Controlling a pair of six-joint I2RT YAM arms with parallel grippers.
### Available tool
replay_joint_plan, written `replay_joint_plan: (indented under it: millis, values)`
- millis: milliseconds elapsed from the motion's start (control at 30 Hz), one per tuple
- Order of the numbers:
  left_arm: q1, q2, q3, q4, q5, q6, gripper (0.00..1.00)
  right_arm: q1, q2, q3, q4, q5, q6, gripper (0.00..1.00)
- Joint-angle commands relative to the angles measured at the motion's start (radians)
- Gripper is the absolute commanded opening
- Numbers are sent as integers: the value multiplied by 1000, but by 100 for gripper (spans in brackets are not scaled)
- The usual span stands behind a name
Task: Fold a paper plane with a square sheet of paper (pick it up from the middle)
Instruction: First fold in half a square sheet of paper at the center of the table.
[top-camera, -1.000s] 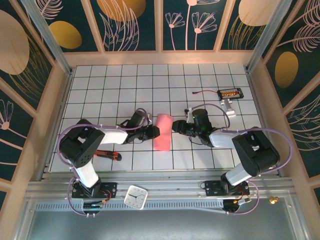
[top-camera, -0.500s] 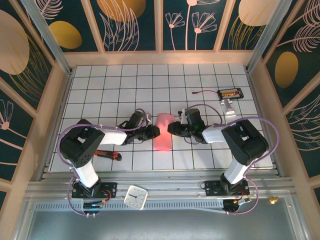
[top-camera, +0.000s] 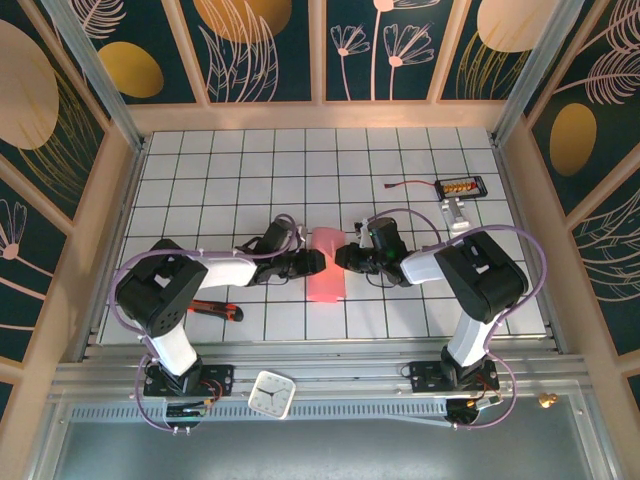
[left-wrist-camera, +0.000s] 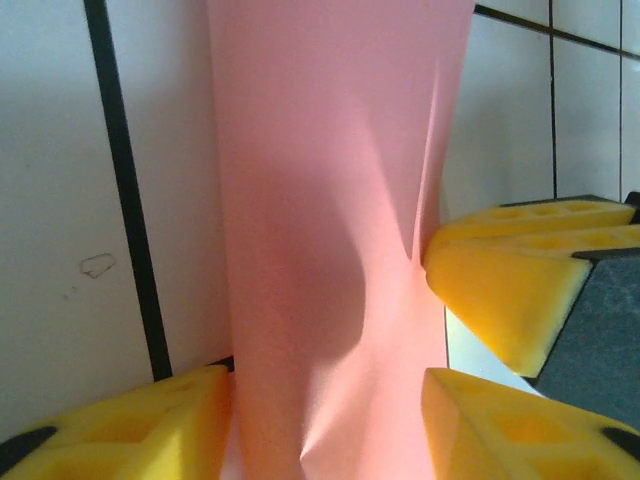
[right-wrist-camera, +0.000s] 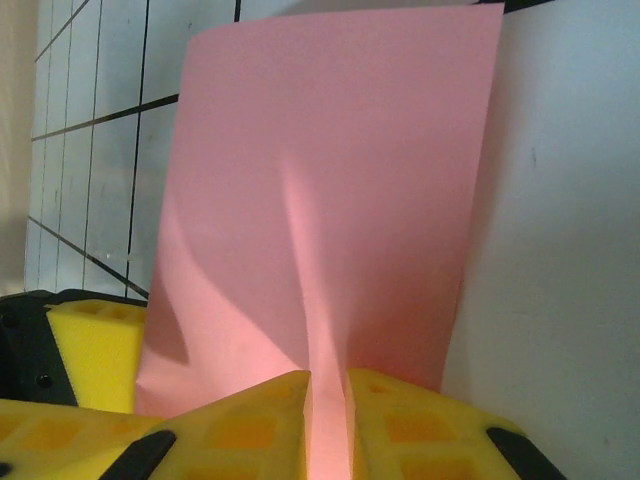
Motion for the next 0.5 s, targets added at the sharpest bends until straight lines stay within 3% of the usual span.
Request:
replay_joint_plan:
  millis: [0,233,467]
  values:
    - [8,-12,15,-164,-86,41,61,14,29,-23,-11,33,11,18]
    - [-24,-79,54,-259,-104,34,75,18,27,-22,-17,42,13,17]
    - [-93,-24,169,-354,-186,90,69,19,26,-18,-20,45,12,17]
